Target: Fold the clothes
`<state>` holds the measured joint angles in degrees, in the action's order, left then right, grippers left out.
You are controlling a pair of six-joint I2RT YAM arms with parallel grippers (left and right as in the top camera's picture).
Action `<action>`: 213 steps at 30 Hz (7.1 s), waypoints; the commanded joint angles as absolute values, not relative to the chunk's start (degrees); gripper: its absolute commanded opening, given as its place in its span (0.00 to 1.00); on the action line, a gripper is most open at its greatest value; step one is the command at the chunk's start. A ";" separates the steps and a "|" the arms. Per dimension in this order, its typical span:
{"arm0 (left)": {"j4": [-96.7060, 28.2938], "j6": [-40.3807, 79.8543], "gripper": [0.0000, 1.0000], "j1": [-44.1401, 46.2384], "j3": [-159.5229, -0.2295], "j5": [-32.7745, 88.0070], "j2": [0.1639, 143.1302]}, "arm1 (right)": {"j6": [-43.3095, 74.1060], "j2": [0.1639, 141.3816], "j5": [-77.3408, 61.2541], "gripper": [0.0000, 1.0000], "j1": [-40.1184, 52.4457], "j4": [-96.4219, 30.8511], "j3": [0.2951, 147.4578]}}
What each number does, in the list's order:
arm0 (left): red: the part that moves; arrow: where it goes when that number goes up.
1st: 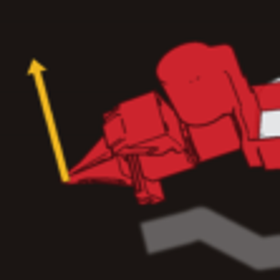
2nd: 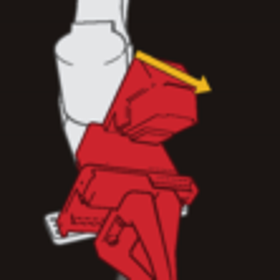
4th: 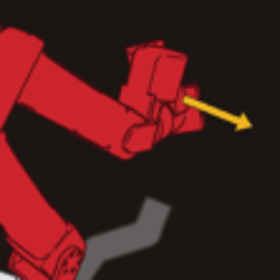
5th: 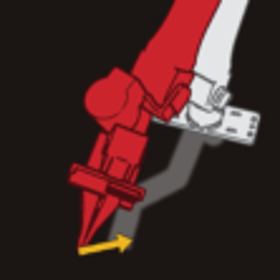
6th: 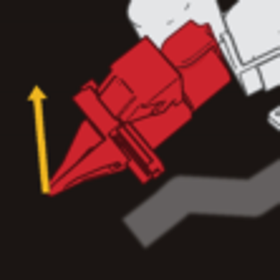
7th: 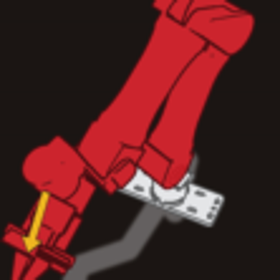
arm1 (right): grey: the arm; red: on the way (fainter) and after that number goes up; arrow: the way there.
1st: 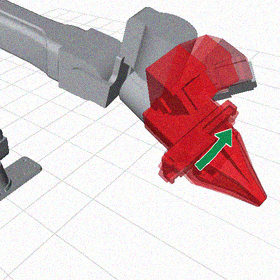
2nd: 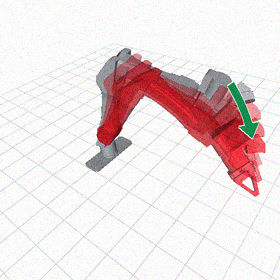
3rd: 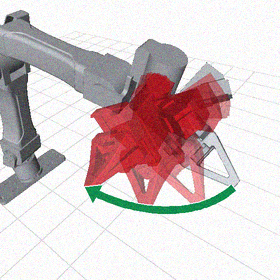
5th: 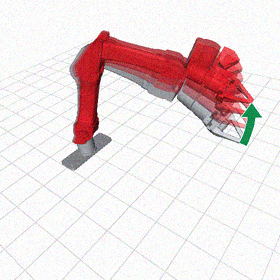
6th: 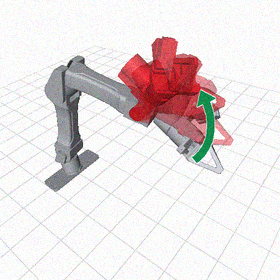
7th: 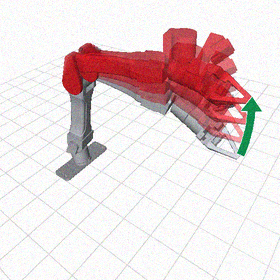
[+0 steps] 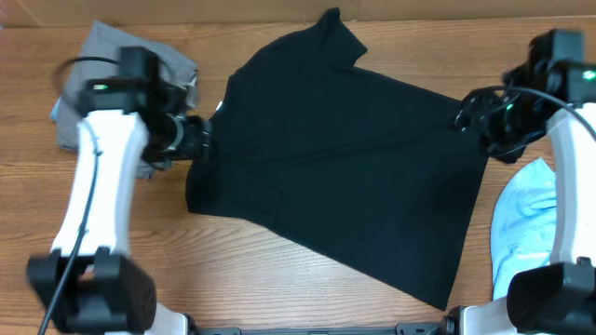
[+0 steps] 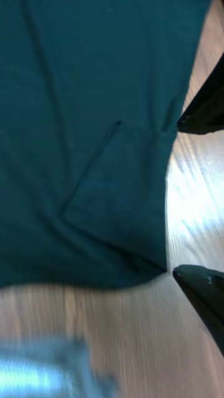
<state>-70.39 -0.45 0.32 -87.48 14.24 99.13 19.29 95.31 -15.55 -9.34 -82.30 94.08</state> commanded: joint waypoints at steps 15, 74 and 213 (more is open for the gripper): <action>-57.65 -4.40 0.60 4.75 -85.32 9.91 120.81 | 21.30 95.37 -16.36 0.76 -9.39 -68.34 68.62; -71.92 -2.98 0.04 4.08 -92.14 14.48 121.32 | 22.28 95.37 -13.93 0.80 -18.17 -69.91 68.58; -71.05 6.20 0.04 10.17 -96.44 -2.74 96.55 | 38.98 75.48 -21.12 0.04 -21.47 -67.02 51.40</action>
<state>-72.58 5.87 10.39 -96.62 -2.02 98.04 33.04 75.92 -19.44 -19.70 -69.76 51.27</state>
